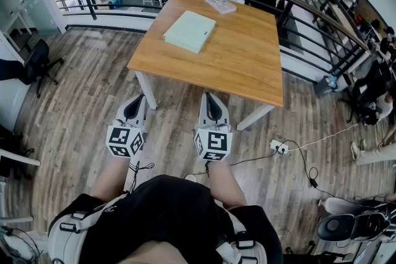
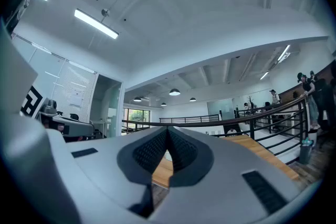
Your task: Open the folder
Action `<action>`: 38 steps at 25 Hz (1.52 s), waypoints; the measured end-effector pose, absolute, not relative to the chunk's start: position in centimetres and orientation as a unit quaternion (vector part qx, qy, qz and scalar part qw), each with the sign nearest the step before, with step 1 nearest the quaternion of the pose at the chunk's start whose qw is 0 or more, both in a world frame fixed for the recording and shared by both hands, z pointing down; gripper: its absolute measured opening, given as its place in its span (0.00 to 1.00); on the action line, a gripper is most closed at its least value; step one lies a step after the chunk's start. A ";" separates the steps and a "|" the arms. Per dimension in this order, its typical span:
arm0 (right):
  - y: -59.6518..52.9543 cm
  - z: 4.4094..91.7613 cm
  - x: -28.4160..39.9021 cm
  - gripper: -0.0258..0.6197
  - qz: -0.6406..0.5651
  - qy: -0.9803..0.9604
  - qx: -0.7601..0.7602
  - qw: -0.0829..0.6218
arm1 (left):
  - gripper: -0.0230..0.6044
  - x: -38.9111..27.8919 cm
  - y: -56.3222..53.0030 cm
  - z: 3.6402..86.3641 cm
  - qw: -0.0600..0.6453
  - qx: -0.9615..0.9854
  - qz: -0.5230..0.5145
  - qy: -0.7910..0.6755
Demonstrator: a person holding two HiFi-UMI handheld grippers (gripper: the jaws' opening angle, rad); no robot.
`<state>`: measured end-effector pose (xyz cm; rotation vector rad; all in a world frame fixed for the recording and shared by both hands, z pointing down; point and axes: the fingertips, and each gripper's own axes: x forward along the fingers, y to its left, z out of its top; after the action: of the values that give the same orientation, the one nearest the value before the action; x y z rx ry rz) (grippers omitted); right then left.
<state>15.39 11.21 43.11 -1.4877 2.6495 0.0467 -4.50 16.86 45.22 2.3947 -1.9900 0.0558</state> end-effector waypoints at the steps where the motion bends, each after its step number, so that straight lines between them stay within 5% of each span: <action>1: 11.3 43.1 15.2 0.05 0.016 0.870 -0.489 0.053 | 0.04 -4.8 17.0 45.3 0.014 0.768 0.018 -0.640; 38: 12.6 44.3 9.9 0.05 0.020 0.848 -0.528 0.042 | 0.04 -12.2 18.0 47.1 0.028 0.772 0.011 -0.635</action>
<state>9.90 12.55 44.28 -1.6154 2.5947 0.0624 -12.16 17.98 47.14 2.3811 -1.9605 0.0343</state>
